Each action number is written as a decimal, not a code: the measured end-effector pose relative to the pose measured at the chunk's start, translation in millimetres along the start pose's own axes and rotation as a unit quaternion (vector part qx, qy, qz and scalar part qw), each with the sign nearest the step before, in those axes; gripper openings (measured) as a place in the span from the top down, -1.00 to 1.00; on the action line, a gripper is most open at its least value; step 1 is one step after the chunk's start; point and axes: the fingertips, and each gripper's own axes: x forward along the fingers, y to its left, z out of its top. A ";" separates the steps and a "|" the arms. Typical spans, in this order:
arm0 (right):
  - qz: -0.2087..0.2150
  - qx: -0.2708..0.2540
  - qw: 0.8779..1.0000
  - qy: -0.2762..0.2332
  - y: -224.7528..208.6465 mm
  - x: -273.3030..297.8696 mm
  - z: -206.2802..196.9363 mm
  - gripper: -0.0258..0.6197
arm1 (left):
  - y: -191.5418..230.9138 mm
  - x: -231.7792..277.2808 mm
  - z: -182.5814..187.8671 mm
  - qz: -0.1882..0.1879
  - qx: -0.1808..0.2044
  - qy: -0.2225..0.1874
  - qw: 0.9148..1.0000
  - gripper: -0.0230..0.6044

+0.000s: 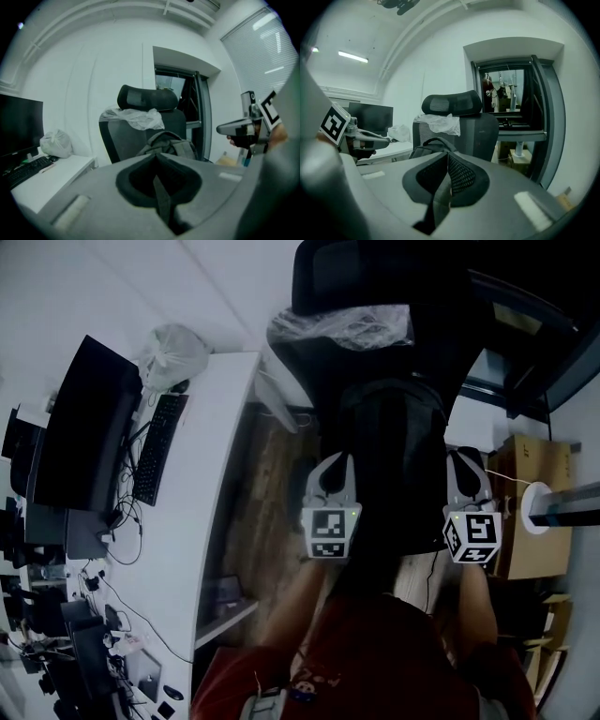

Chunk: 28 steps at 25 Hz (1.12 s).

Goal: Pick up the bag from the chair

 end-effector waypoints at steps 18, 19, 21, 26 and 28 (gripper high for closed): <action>0.007 0.002 0.998 0.069 -20.1 122.2 -30.6 0.26 | 50.1 119.0 -22.2 -0.066 0.007 0.037 0.997 0.08; 0.008 0.000 0.997 0.074 -22.0 128.6 -33.3 0.18 | 49.4 125.5 -24.4 -0.077 0.008 0.040 0.996 0.01; 0.013 -0.003 0.996 0.085 -25.8 140.8 -39.6 0.06 | 47.6 137.5 -29.3 -0.096 0.008 0.046 0.994 -0.13; 0.034 -0.007 0.993 0.117 -30.4 166.1 -56.7 -0.17 | 41.9 161.0 -35.9 -0.132 0.025 0.045 0.990 -0.31; 0.042 -0.011 0.990 0.131 -30.0 176.2 -62.9 -0.21 | 42.5 168.7 -38.5 -0.138 0.024 0.046 0.989 -0.33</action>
